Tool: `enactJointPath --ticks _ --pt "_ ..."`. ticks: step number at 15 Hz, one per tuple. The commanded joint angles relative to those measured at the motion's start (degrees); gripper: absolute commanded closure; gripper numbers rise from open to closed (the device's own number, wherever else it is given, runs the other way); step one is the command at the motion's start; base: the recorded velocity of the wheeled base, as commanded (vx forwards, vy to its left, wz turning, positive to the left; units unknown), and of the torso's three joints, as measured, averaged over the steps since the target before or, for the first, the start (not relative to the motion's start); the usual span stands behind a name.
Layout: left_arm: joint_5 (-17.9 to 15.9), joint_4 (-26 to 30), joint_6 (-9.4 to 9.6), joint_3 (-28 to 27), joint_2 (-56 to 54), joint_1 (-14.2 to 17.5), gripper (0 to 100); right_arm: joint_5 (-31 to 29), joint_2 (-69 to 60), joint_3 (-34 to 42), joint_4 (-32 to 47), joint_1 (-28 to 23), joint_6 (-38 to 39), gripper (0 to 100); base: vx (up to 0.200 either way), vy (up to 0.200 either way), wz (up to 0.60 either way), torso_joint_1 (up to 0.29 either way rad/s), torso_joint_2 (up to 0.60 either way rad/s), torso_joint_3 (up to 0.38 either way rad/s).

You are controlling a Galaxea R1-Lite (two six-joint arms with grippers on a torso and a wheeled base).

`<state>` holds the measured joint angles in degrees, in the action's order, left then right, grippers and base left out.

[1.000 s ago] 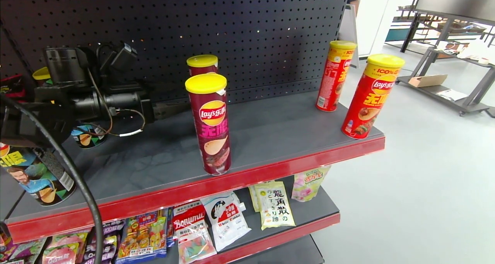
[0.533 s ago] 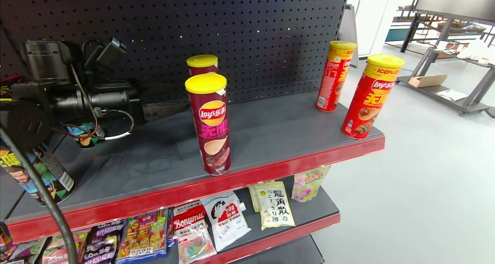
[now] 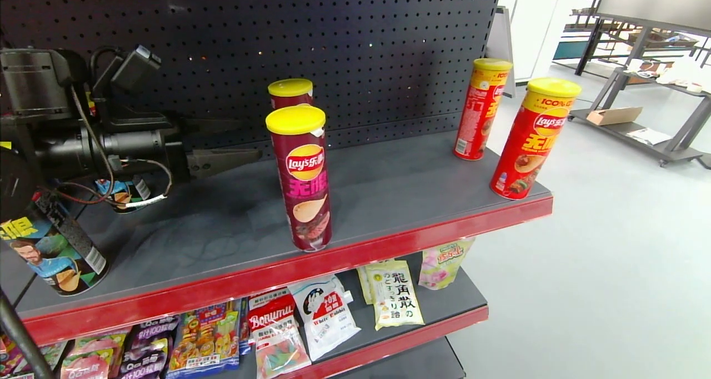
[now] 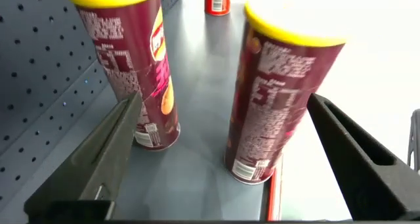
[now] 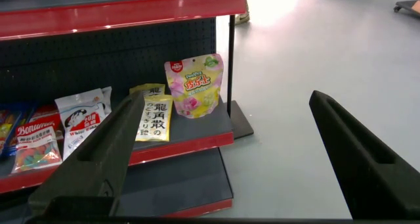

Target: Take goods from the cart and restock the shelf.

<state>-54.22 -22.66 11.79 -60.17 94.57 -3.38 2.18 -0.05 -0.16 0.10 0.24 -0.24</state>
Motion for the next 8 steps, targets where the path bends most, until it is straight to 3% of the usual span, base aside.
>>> enactJointPath --ticks 1,8 --pt "0.1 -0.1 -0.01 0.1 -1.3 0.2 0 0.0 0.0 0.0 0.0 0.0 0.0 0 0.0 0.0 0.0 0.0 0.0 0.0" --pt "2.2 5.1 0.16 4.0 -11.8 0.4 0 0.0 0.0 0.0 0.0 0.0 0.0 0 0.0 0.0 0.0 0.0 0.0 0.0"
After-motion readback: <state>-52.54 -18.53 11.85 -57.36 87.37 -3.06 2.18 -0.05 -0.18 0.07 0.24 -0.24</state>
